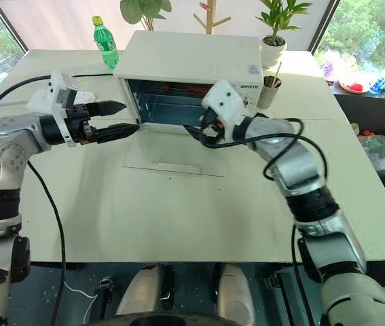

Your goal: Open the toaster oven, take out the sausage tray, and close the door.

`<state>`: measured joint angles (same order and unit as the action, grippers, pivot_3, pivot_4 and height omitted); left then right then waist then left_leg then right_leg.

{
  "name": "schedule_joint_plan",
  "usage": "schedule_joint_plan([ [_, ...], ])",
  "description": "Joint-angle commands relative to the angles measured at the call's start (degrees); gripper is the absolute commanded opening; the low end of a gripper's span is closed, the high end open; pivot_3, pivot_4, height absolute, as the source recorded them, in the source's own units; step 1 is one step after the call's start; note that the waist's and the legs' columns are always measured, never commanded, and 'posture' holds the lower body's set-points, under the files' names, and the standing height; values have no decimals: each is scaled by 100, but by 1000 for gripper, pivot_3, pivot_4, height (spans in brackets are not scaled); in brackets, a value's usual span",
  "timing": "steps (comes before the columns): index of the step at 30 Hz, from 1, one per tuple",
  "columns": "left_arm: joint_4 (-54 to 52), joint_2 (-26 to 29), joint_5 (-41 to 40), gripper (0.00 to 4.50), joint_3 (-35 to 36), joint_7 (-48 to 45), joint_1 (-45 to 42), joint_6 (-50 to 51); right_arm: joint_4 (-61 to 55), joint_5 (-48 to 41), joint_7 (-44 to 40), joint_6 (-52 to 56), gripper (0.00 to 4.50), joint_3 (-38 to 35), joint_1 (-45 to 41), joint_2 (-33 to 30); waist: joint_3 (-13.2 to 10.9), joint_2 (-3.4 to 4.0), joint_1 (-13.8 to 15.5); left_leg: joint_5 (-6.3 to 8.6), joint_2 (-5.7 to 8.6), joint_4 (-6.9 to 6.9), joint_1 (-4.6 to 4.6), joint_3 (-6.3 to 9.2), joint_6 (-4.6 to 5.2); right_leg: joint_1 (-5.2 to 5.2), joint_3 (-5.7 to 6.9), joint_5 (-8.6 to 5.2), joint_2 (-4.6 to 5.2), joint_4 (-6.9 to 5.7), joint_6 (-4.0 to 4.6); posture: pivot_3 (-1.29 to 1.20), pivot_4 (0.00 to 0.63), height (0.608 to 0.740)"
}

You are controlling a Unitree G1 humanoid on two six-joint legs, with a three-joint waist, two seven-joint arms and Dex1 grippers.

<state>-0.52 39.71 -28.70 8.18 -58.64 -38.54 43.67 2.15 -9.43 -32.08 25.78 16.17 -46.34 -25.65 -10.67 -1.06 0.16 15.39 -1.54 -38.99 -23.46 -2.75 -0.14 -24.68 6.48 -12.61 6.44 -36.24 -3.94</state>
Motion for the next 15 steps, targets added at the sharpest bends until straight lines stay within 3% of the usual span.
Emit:
schedule_joint_plan([
  [1, -290, 86, -102, 4475, 54, 116, 60, 21, 1195, 981, 371, -1259, 4500, 342, -611, 252, 0, 1, -28, -1, 0, 0, 0, 0, -2, -1, 0, 0, 0, 0, 0, 0, 150, 717],
  [9, -223, 58, -2, 4475, -106, 248, 103, -197, 4260, 2199, 1078, -3065, 4500, 679, -1844, 873, -2, 2, -120, -13, 0, 2, -1, 0, -23, -1, -1, 0, 1, 0, 1, 0, 150, 717],
  [15, -132, 71, 18, 4475, -166, 267, 44, -310, 5492, 2592, 1276, -3806, 4500, 670, -2376, 1252, -4, 6, -131, -16, -2, 6, -1, -2, -29, -3, -3, 0, 1, 0, 1, 0, 150, 717],
])
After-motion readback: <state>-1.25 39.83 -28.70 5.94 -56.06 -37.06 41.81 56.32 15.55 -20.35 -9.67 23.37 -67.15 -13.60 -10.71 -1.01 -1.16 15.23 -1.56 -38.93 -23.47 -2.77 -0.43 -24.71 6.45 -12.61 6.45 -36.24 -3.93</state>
